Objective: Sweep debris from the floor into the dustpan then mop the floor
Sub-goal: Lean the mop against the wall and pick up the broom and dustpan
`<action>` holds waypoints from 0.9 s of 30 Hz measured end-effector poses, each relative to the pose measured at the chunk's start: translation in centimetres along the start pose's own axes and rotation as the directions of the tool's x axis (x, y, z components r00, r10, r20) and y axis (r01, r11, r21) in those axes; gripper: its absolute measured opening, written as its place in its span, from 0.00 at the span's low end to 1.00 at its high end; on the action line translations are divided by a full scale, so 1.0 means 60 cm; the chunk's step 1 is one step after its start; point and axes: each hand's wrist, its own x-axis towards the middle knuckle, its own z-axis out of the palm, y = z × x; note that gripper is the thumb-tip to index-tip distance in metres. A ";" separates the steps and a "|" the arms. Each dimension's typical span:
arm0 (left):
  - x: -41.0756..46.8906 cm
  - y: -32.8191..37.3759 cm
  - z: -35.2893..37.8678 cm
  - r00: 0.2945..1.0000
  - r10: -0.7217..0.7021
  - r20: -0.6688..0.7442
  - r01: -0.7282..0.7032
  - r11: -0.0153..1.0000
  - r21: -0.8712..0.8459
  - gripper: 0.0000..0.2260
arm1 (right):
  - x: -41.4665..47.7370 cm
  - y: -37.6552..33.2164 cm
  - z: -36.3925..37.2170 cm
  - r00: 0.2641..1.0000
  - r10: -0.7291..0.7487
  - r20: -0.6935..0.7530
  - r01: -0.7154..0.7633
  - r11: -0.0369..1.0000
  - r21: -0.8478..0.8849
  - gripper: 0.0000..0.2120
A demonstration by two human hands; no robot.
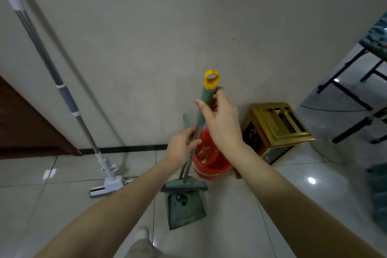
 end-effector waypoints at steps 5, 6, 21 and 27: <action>0.061 -0.066 -0.084 0.999 -0.035 0.025 0.036 0.999 -0.022 0.12 | 0.063 -0.034 0.100 0.998 0.043 0.050 -0.044 0.999 0.010 0.15; 0.075 -0.078 -0.099 0.998 -0.044 0.034 0.045 0.999 -0.029 0.13 | 0.077 -0.038 0.120 0.997 0.057 0.061 -0.058 0.998 0.015 0.14; 0.282 -0.263 -0.236 0.983 -0.124 0.139 0.123 0.992 0.012 0.14 | 0.257 0.008 0.398 0.999 0.032 0.038 -0.026 0.990 -0.136 0.13; 0.350 -0.312 -0.245 0.990 -0.104 0.100 0.101 0.994 0.037 0.13 | 0.312 0.029 0.456 0.995 0.102 0.007 -0.101 0.991 -0.090 0.11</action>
